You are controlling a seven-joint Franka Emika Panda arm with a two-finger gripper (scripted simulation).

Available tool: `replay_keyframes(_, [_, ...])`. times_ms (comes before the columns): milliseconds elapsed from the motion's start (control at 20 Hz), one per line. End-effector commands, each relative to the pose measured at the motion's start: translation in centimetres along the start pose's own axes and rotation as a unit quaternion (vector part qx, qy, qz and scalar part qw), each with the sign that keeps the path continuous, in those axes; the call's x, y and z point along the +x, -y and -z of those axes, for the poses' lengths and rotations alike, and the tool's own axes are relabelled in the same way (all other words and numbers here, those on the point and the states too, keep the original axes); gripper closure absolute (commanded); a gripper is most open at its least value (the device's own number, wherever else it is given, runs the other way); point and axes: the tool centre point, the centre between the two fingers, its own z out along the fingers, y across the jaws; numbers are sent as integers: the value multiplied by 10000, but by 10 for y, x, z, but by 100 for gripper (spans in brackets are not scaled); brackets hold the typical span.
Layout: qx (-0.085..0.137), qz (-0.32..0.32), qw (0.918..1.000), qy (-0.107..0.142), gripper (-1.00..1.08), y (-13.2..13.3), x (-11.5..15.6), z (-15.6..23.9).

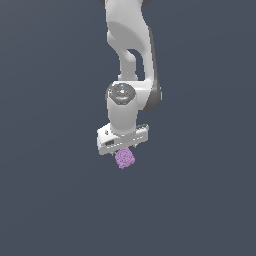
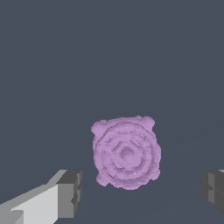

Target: Pick up the object and move it to a goal position.

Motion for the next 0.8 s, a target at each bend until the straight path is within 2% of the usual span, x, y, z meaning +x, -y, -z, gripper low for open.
replay_keyframes(0, [28, 213, 9998, 23, -92, 1, 0, -10])
replay_keyframes(350, [78, 525, 9986, 59, -92, 2, -1, -25])
replay_keyframes(750, [82, 537, 9985, 63, -92, 2, -2, -33])
